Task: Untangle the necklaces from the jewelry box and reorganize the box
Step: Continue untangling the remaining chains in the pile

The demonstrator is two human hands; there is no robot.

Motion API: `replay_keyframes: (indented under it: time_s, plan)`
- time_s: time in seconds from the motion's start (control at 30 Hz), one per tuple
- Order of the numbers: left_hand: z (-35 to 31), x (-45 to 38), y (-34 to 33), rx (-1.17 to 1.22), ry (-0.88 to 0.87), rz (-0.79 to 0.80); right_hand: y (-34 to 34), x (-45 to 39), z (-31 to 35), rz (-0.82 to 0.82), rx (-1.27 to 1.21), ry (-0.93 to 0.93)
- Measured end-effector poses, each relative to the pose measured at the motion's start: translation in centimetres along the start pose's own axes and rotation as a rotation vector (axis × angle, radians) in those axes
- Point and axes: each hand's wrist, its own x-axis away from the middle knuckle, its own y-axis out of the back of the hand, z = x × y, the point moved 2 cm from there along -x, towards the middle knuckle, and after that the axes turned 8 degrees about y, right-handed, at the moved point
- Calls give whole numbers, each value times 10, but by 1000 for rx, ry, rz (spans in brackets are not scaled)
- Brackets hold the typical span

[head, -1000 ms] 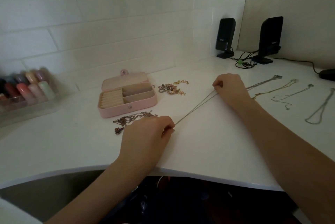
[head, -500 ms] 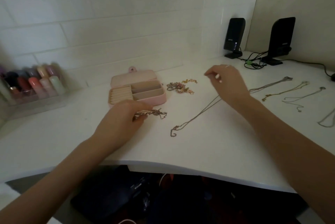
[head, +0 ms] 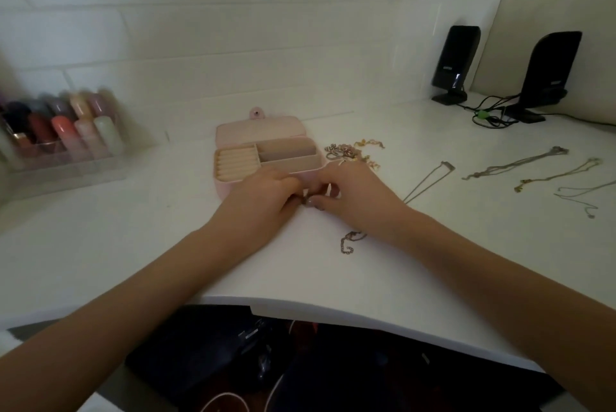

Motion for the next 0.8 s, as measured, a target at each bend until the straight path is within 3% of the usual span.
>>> replay_keyframes:
  time_s: [0.1,0.23,0.43,0.53,0.6,0.67,0.8]
  plan:
    - [2,1,-1,53,103,-64,3,3,6,-105,-110,-8]
    - [-3,4,4,144,167,-159,15,5,11,-243,-432,-75]
    - [0,3,11,753,459,-137,19,8,14,-193,-902,-256]
    - [2,-5,12,1323,728,-120,18,9,14,-194,-943,-294]
    - [4,-7,18,1549,823,-140,20,10,12,-197,-933,-306]
    - [6,-7,21,1670,844,-146,21,10,12,-185,-926,-310]
    - [8,-6,19,1636,836,-151,19,10,15,-185,-952,-334]
